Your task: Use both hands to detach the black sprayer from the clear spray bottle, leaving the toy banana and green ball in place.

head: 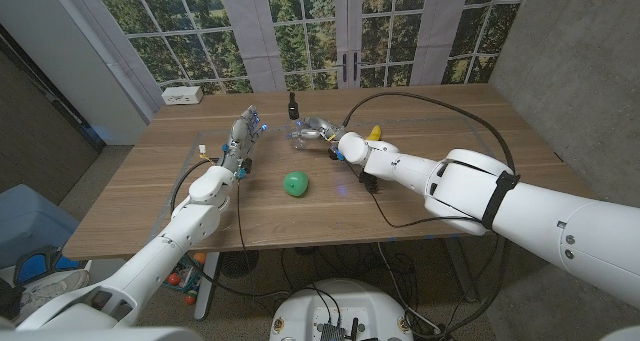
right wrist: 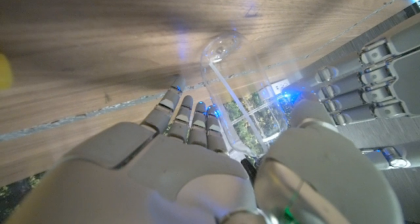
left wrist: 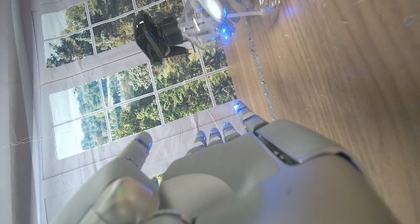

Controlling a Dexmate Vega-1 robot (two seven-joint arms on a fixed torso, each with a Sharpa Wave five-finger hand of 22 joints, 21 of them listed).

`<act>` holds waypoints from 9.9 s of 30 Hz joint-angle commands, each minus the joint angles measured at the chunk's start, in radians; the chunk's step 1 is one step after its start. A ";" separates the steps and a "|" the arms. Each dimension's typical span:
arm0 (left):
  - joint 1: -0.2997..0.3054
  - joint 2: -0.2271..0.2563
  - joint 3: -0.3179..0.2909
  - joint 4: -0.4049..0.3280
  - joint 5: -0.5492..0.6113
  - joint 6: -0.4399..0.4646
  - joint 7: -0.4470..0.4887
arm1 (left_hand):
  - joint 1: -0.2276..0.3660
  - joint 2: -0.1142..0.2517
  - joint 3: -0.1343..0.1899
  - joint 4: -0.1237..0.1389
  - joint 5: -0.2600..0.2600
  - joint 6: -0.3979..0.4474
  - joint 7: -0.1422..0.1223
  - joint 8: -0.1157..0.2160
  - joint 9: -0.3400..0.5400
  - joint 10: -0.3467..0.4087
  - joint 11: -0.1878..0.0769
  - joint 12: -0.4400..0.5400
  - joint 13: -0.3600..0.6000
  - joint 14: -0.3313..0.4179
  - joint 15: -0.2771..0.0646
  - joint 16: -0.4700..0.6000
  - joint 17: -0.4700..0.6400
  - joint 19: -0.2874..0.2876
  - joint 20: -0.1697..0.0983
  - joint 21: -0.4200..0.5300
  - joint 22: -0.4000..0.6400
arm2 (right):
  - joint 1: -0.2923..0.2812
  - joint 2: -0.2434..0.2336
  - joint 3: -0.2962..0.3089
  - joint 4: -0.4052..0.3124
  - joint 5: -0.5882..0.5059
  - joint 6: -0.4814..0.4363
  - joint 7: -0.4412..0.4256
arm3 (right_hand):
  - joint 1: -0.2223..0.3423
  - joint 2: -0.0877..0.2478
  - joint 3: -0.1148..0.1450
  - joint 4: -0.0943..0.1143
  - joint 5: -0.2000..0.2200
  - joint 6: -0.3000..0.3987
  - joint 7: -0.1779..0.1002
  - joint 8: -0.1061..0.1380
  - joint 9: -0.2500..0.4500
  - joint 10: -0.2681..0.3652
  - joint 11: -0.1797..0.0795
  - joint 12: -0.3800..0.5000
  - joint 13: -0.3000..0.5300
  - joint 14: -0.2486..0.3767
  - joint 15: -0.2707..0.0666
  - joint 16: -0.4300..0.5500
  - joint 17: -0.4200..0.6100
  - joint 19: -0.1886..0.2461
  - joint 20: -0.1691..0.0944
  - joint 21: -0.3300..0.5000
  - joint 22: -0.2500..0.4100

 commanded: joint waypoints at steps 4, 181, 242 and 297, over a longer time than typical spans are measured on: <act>0.005 0.003 -0.002 -0.003 -0.005 0.004 -0.004 | -0.003 0.042 0.003 -0.004 0.002 0.002 -0.001 0.000 0.002 -0.061 -0.004 -0.001 0.003 -0.028 -0.006 -0.003 0.002 0.007 -0.002 -0.003 0.001 | -0.010 0.026 0.034 -0.034 0.155 -0.177 0.056 | 0.065 0.025 -0.004 -0.010 0.021 0.102 -0.056 0.050 0.008 0.097 -0.059 0.041 0.008 0.082 -0.041 0.045 0.018 0.066 0.003 0.005 0.007; -0.329 0.380 0.246 -0.683 0.760 0.625 -0.303 | 0.713 -0.107 -0.135 -0.284 -0.097 0.924 -0.003 0.041 0.026 0.870 -0.068 0.026 0.056 0.818 -0.117 0.072 0.061 0.493 -0.011 0.280 0.120 | -0.319 -0.395 0.193 -0.591 -0.696 -0.313 -0.864 | 0.382 0.233 -0.029 0.043 0.054 0.700 -0.243 0.481 0.225 0.757 -0.267 0.506 0.545 0.636 -0.270 0.285 0.613 0.159 -0.271 0.473 0.046; -0.384 0.295 0.271 -0.579 0.765 0.618 -0.292 | 0.595 -0.085 -0.279 -0.255 -0.091 0.530 0.051 0.061 0.018 0.484 -0.018 0.047 0.045 0.445 -0.011 0.036 0.016 0.118 0.070 0.395 0.037 | -0.289 -0.342 0.231 -0.454 -0.745 -0.192 -0.981 | 0.380 0.232 -0.035 0.040 0.063 0.704 -0.243 0.483 0.230 0.773 -0.267 0.492 0.554 0.664 -0.269 0.240 0.659 0.136 -0.277 0.530 0.030; -0.245 0.274 0.187 -0.658 0.845 0.530 -0.045 | 0.716 -0.069 -0.251 -0.237 -0.096 0.145 -0.073 -0.008 0.016 0.133 -0.035 0.000 0.015 0.199 0.010 0.014 0.004 0.056 0.087 0.355 0.004 | -0.318 -0.423 0.150 -0.555 -0.675 -0.208 -0.981 | 0.379 0.231 -0.037 0.036 0.066 0.706 -0.242 0.480 0.228 0.779 -0.267 0.477 0.563 0.680 -0.270 0.204 0.689 0.120 -0.281 0.569 0.022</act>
